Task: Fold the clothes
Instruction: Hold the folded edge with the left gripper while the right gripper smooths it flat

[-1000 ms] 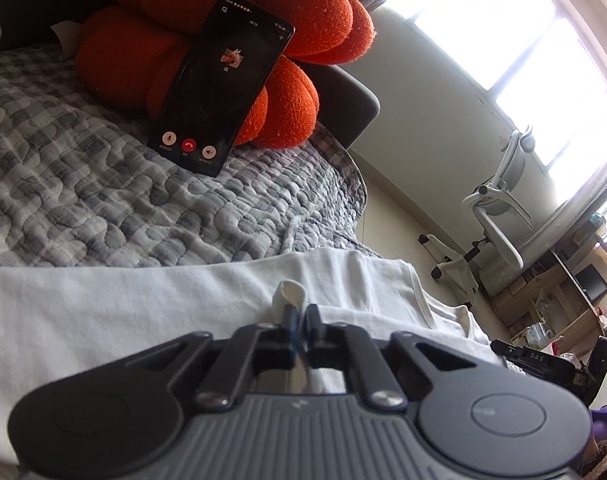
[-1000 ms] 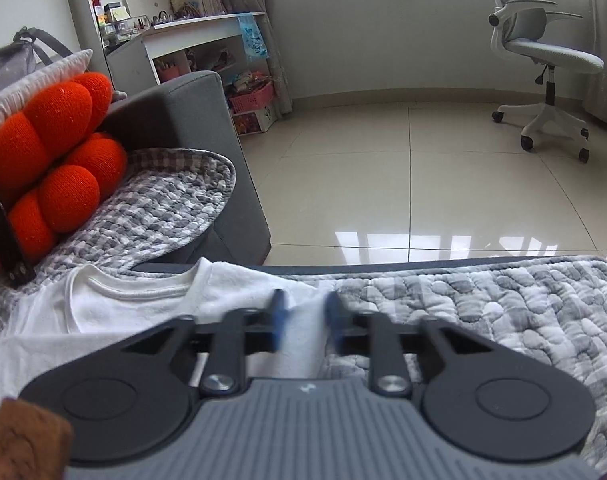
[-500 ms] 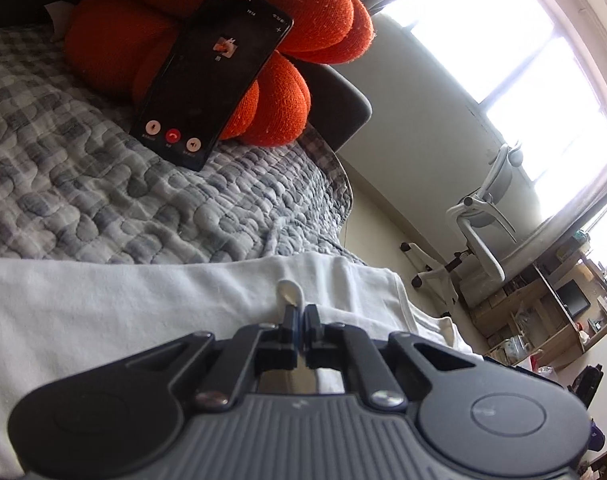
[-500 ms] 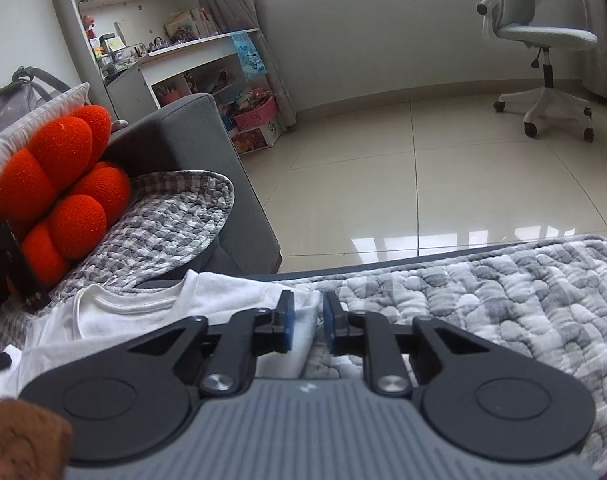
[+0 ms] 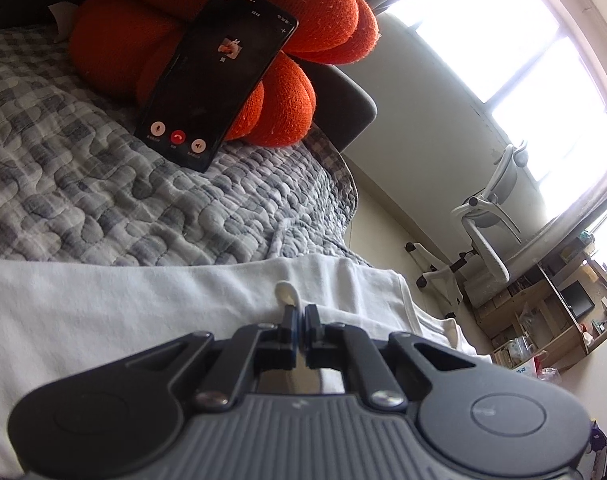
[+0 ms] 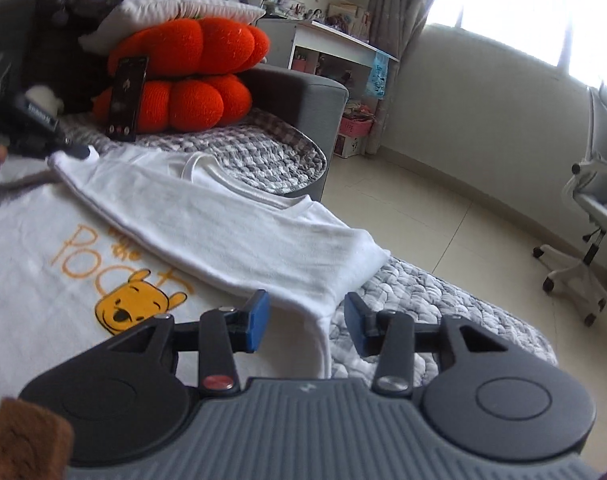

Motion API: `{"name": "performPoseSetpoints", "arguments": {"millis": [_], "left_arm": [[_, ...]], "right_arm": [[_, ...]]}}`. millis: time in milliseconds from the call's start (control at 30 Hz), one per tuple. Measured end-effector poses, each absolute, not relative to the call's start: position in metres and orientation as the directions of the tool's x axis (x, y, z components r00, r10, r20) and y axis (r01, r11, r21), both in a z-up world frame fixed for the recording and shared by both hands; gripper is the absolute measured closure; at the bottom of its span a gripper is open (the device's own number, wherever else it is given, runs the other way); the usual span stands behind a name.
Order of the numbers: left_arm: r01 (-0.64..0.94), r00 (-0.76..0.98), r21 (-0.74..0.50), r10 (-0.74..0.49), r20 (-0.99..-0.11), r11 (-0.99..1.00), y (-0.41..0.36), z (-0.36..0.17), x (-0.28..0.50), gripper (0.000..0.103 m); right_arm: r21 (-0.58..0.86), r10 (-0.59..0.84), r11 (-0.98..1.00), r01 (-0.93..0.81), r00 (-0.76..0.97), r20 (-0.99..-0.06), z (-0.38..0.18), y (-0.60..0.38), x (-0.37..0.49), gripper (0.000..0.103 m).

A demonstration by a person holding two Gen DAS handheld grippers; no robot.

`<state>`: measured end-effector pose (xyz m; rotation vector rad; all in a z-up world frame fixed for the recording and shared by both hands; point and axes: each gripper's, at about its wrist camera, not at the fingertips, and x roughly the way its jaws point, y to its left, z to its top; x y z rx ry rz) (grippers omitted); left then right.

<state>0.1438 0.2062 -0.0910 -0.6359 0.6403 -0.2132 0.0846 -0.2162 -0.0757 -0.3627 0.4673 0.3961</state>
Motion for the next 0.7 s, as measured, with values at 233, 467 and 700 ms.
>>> {"name": "performPoseSetpoints", "arguments": {"millis": [233,467,700], "left_arm": [[0.011,0.781,-0.616,-0.391,-0.486,0.788,0.202,-0.093,0.145,0.101],[0.027,0.766,-0.609,-0.408,-0.497,0.793,0.197,-0.100,0.147,0.100],[0.035,0.771,-0.594,-0.400,-0.495,0.804,0.201,-0.097,0.144,0.098]], "right_arm": [[-0.319,0.220,0.868,-0.380,0.871,-0.439,-0.085,-0.217,0.089,0.097],[-0.292,0.187,0.888,-0.354,0.860,-0.474,-0.089,-0.229,0.092,0.097],[-0.258,0.182,0.897,-0.358,0.833,-0.523,-0.086,-0.230,0.088,0.076]]}}
